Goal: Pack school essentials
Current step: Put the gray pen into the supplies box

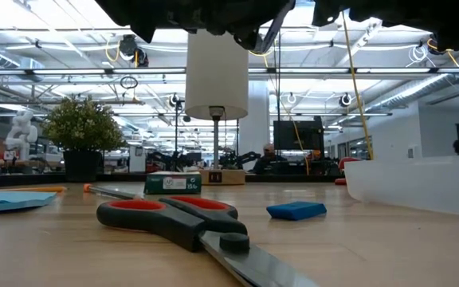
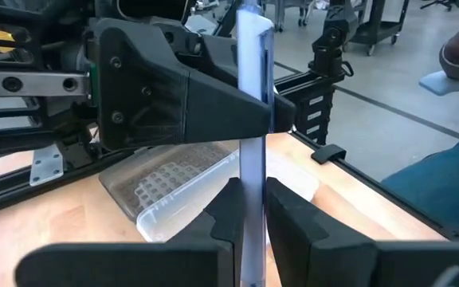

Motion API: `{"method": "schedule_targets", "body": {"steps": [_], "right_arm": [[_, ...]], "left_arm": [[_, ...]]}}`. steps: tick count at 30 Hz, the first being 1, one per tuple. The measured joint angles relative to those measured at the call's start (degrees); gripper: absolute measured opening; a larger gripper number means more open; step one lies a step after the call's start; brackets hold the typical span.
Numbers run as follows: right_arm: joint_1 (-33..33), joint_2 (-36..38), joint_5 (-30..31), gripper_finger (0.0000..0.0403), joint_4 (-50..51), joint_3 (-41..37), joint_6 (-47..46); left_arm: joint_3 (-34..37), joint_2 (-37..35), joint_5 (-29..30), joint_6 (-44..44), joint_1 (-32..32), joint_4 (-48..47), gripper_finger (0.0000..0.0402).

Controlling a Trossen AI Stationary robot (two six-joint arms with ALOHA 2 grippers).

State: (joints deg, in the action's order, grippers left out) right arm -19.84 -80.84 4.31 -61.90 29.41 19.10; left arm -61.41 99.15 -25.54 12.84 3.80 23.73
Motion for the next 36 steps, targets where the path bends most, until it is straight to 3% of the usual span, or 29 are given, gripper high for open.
{"method": "schedule_targets", "body": {"steps": [5,9,18,28,33,36], "right_arm": [[0.02,0.02,0.36,0.0029,0.31,-0.02,-0.47],[-0.07,0.07,2.63,0.0041,0.14,-0.07,-4.29],[-3.96,3.66,13.55,0.0034,6.49,-0.04,-26.94],[-14.3,4.68,28.74,0.0039,18.1,0.0,-49.57],[-17.68,4.68,30.2,0.004,22.91,0.02,-58.87],[-18.93,4.68,30.1,0.004,31.01,1.91,-65.37]], "left_arm": [[-0.04,-0.02,1.8,-1.08,0.1,-1.4,0.0054],[-0.07,-0.99,4.17,-1.91,0.14,-4.52,0.0101],[-0.04,-7.96,16.33,-4.23,0.72,-19.49,0.02],[-0.07,-14.06,25.16,-3.98,3.29,-34.03,0.0209],[-0.03,-14.49,26.12,-4.02,4.61,-37.2,0.0209],[-0.02,-14.47,26.15,-4.19,5.14,-39.28,0.0209]]}}
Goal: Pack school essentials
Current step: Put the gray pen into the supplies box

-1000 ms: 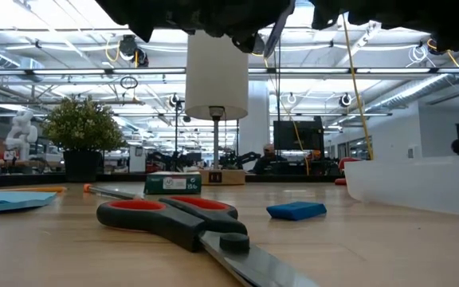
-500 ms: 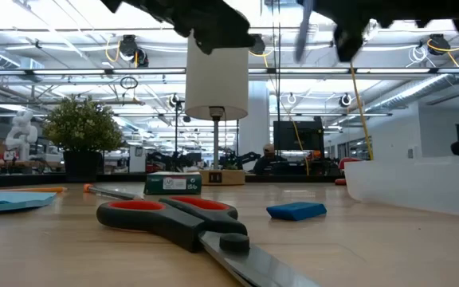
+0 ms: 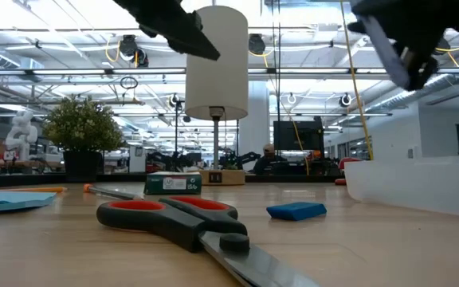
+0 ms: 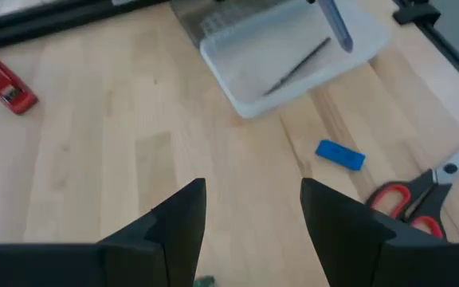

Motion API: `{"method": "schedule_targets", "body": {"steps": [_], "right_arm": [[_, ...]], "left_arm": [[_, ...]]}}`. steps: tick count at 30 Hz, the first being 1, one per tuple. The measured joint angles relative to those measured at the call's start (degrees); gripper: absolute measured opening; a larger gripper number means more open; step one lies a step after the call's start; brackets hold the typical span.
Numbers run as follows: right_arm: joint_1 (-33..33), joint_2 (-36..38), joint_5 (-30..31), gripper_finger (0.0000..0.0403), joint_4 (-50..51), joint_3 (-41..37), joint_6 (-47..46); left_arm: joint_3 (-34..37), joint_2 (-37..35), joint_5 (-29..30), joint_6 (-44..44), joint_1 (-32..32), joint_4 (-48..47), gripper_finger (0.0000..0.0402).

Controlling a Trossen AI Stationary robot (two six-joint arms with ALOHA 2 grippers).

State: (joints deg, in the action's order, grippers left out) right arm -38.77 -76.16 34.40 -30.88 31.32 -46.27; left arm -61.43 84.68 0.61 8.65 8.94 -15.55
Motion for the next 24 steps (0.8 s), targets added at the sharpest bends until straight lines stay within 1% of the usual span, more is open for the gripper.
{"method": "schedule_targets", "body": {"steps": [1,6,10,16,24], "right_arm": [[-0.25,0.0,-0.52,0.004,3.73,1.15,-2.29],[-0.34,0.0,-8.55,0.0039,24.33,7.44,-16.98],[-0.3,0.0,-13.58,0.004,34.84,9.48,-24.74],[-0.23,0.0,-13.45,0.004,42.99,9.43,-30.71],[-0.23,-1.36,-11.9,0.0049,42.78,9.43,-33.98]], "left_arm": [[-0.01,0.01,0.02,-0.24,0.16,-0.33,0.0209],[0.0,0.0,0.1,-2.07,0.84,-2.34,0.0209],[0.0,0.0,0.07,-3.82,1.53,-4.1,0.0209],[-0.02,0.0,0.12,-6.77,3.35,-6.89,0.0209],[-0.01,0.02,3.55,-9.09,7.05,-9.88,0.0209]]}}
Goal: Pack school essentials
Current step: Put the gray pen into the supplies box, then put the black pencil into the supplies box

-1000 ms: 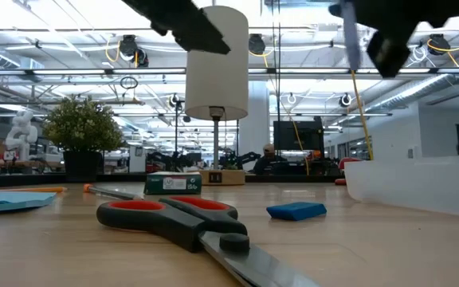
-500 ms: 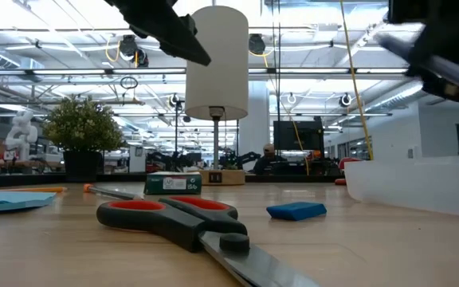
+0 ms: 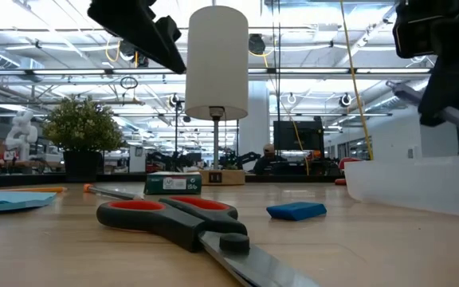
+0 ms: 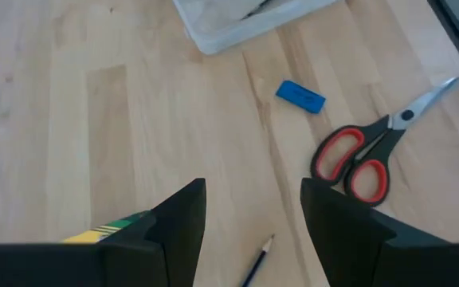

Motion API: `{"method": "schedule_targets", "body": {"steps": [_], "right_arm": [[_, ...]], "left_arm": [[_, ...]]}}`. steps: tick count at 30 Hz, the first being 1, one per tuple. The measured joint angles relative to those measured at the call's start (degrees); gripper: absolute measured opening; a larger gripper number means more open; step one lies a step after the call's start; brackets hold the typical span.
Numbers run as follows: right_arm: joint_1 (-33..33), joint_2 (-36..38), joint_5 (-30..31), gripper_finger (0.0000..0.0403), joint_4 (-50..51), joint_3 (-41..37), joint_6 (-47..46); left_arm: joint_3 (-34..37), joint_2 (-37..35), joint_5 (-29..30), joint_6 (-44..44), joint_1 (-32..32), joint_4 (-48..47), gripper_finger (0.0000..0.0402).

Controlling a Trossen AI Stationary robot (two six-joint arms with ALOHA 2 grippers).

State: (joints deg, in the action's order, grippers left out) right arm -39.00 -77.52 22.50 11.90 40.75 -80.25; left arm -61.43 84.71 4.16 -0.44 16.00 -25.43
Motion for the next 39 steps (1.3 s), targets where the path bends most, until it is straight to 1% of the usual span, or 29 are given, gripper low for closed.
{"method": "schedule_targets", "body": {"steps": [4,10,13,16,19,22,26,30,33,39], "right_arm": [[0.0,-2.04,-0.05,0.0051,-1.37,0.0,-1.24],[0.0,-3.07,-0.13,0.0052,-2.82,0.0,-1.36],[0.02,-3.81,-1.31,0.0056,-3.17,0.0,-1.38],[0.02,-4.92,-2.39,0.0075,-3.0,-0.02,-1.55],[0.02,-5.65,-3.48,0.0106,-3.01,-0.02,-1.55],[0.02,-5.19,-3.28,0.0138,-3.09,-0.02,-0.75],[0.02,-2.24,-3.1,0.0166,-3.04,-0.02,2.75],[-0.05,2.24,-1.06,0.0172,-2.69,-0.02,7.24],[-0.2,5.39,1.61,0.017,-2.7,-0.02,12.46],[-0.22,9.25,8.65,0.0169,-2.96,-0.02,25.66]], "left_arm": [[0.01,0.02,0.44,-0.89,1.62,-0.58,0.0209],[0.01,0.02,0.47,-1.16,3.36,-0.71,0.0209],[0.13,0.02,1.44,-1.39,3.97,-1.03,0.0209],[1.13,0.02,2.68,-1.64,4.44,-1.01,0.0209],[2.79,0.02,3.81,-2.2,4.76,-0.98,0.0209],[4.75,0.02,4.93,-2.97,4.76,-1.05,0.0209],[7.39,0.04,5.01,-1.69,4.76,-0.94,0.0209],[10.22,0.04,5.01,1.34,4.76,-1.71,0.0209],[11.96,0.04,5.01,3.5,4.56,-2.16,0.0209],[12.22,0.04,4.04,5.2,3.0,-3.4,0.0209]]}}
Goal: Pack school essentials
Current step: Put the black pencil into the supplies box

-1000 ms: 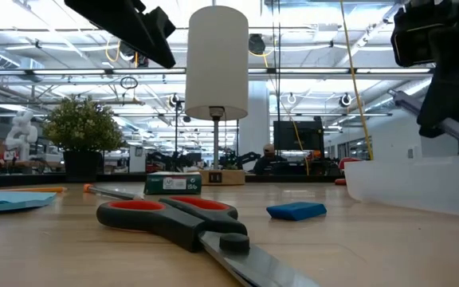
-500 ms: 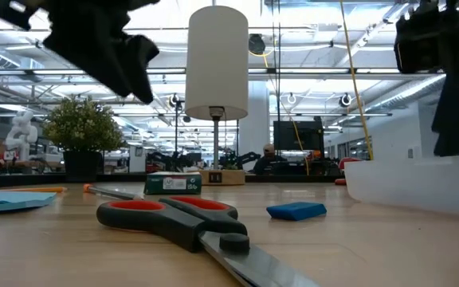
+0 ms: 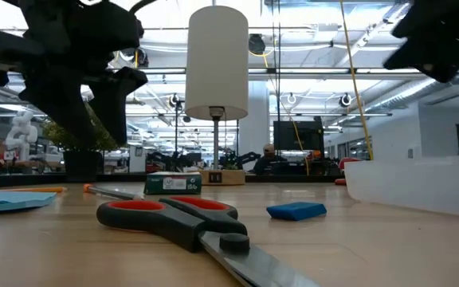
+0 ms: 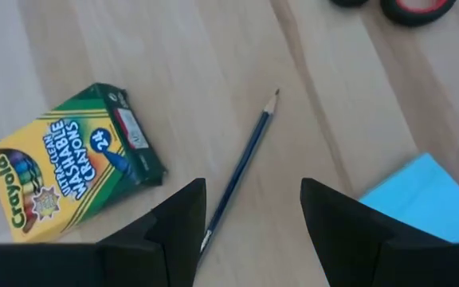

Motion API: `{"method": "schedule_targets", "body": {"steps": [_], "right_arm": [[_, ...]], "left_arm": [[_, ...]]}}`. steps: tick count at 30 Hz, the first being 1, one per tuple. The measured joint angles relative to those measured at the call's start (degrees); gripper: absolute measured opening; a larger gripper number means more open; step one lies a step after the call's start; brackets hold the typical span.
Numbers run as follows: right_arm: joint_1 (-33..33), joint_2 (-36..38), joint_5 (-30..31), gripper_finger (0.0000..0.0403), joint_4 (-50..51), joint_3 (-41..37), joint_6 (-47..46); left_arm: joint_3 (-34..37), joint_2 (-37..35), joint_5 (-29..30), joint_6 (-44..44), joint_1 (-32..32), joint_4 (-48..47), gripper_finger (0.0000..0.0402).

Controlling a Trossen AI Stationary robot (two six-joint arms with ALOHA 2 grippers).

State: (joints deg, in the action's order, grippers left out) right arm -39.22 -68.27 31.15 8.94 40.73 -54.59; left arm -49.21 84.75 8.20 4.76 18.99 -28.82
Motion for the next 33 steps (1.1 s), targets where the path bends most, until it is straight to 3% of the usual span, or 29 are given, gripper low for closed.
{"method": "schedule_targets", "body": {"steps": [5,14,27,33], "right_arm": [[0.04,1.34,4.97,0.0169,-0.91,0.0,10.6],[0.52,4.03,4.82,0.0169,-0.95,0.0,20.04],[0.5,4.33,4.79,0.0169,-0.47,-0.02,21.38],[0.5,4.33,4.79,0.0169,-0.49,-0.02,21.44]], "left_arm": [[0.0,0.0,-2.46,1.88,-2.41,-2.97,0.0209],[-0.01,1.98,-2.71,6.69,-7.09,-5.15,0.0209],[-0.3,10.8,-3.87,10.11,-10.7,-5.63,0.0206],[-0.22,11.04,-4.94,10.16,-10.67,-5.67,0.0152]]}}
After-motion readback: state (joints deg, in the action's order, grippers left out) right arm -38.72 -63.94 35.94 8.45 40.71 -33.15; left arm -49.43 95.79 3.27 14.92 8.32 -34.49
